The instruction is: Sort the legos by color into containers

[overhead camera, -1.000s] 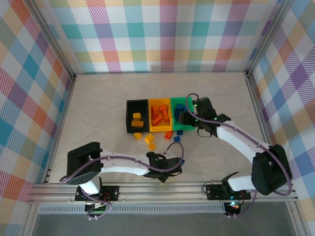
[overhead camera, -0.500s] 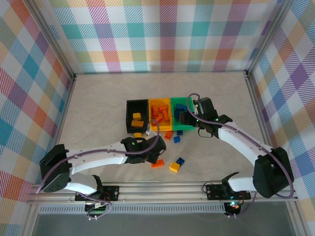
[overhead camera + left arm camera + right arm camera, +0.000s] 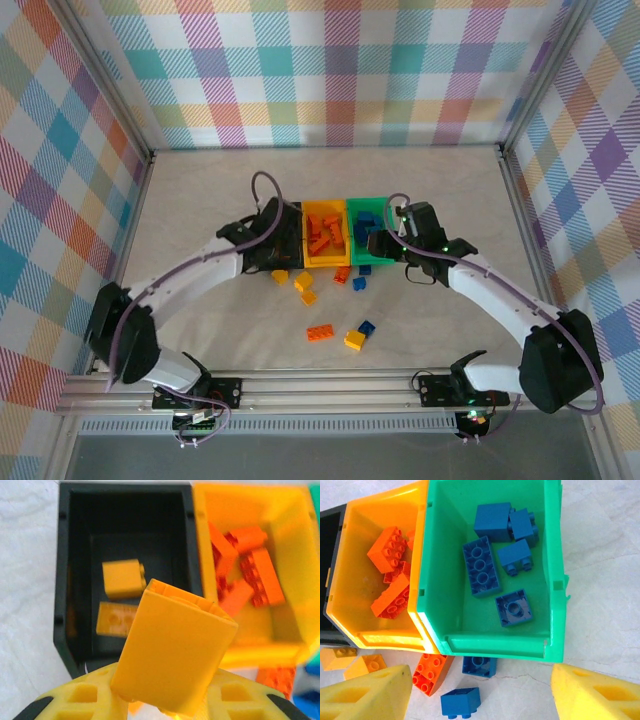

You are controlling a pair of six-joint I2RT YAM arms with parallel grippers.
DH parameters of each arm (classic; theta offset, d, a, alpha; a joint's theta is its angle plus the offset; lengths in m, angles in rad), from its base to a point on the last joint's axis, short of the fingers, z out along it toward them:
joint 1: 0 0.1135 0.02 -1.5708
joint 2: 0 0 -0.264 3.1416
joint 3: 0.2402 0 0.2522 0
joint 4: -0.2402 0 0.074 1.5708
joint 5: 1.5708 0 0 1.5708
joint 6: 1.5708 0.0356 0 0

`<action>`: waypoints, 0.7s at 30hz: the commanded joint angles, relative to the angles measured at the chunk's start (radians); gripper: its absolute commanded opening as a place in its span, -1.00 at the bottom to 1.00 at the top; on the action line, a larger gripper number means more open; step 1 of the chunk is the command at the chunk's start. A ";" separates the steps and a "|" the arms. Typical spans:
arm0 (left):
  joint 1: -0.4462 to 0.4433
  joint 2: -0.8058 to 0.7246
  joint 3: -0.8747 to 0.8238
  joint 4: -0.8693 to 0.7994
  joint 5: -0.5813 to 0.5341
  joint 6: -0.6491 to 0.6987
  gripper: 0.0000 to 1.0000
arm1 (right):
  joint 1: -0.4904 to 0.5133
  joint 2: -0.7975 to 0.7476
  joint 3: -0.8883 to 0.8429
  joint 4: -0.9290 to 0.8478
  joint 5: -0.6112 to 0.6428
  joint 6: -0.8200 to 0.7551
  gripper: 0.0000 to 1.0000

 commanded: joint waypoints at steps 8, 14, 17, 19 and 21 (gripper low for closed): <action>0.127 0.321 0.277 -0.049 0.057 0.007 -0.32 | 0.102 -0.162 -0.136 -0.097 -0.105 0.033 0.45; 0.126 0.370 0.364 -0.075 0.104 0.007 0.59 | 0.296 -0.164 -0.197 -0.143 -0.103 0.072 0.48; 0.123 0.320 0.365 -0.073 0.145 -0.003 0.80 | 0.358 -0.150 -0.210 -0.146 -0.097 0.080 0.50; 0.110 0.255 0.337 -0.055 0.185 -0.012 0.90 | 0.390 -0.127 -0.206 -0.146 -0.095 0.074 0.49; 0.084 0.181 0.299 -0.045 0.212 -0.015 1.00 | 0.424 -0.098 -0.196 -0.148 -0.084 0.062 0.49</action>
